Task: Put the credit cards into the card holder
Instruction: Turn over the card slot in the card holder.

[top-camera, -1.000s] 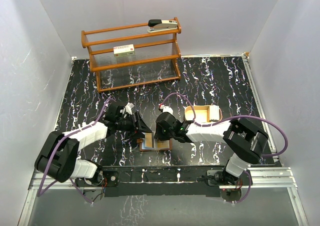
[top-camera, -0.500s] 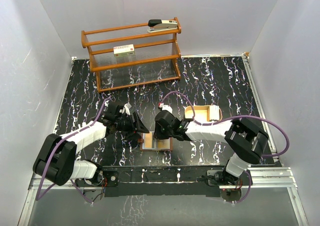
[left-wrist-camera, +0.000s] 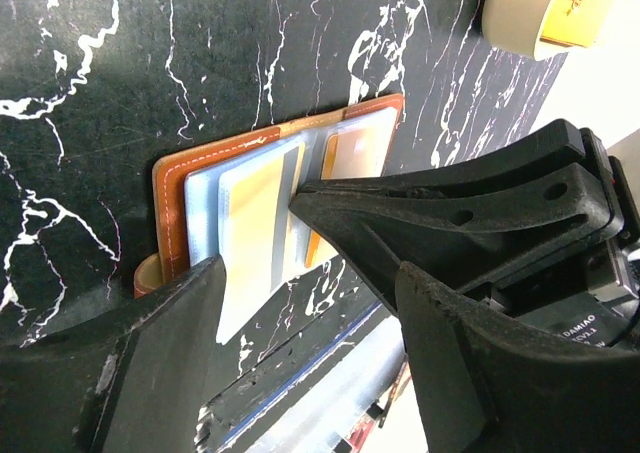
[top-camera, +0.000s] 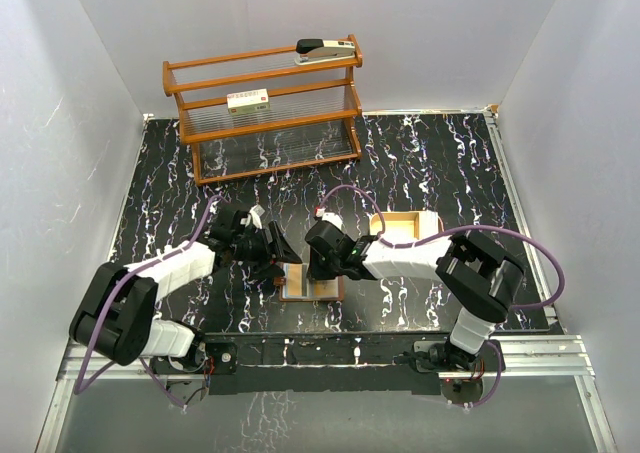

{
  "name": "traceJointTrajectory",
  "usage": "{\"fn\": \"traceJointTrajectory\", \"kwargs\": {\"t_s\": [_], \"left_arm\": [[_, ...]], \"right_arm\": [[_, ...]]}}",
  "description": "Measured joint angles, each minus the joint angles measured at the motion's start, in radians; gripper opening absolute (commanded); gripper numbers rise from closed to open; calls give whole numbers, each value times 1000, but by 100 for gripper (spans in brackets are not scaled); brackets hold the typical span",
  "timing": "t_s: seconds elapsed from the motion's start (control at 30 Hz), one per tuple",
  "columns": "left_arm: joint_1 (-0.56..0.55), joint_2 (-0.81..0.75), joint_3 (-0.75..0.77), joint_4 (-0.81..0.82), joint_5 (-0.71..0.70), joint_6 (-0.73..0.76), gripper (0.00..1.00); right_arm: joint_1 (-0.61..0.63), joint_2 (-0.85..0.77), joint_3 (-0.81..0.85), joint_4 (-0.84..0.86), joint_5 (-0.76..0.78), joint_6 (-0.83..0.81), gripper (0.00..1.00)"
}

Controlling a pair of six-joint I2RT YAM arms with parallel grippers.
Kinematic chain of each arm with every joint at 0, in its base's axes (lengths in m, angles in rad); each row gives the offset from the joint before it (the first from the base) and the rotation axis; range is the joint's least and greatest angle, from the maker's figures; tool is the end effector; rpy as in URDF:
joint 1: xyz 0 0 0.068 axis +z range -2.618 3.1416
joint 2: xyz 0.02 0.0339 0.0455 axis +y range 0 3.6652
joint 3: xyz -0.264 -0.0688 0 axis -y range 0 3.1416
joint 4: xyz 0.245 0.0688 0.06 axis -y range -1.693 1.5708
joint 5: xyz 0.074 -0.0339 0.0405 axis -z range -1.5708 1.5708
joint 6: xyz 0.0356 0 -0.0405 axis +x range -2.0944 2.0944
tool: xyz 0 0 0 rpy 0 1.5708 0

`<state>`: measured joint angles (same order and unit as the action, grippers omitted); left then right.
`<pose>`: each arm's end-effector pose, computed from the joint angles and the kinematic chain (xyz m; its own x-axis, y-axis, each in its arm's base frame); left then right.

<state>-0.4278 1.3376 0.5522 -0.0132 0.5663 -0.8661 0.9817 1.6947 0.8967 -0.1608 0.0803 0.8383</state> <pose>0.2170 -0.1200 0.1650 -0.9484 -0.2741 -0.1592 -0.0491 0.6232 -0.7805 0.1855 0.2724 0.1523 -0.9013 -0.0148 -0.4330 -0.1990 0.9020 0.3832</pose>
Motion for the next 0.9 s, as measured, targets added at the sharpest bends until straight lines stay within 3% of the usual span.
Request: {"fn": "traceJointTrajectory", "kwargs": {"t_s": [0.9], "left_arm": [[0,87,5,104,57,-35,68]], "right_arm": [[0,0,-3,7,-1,6,0]]}}
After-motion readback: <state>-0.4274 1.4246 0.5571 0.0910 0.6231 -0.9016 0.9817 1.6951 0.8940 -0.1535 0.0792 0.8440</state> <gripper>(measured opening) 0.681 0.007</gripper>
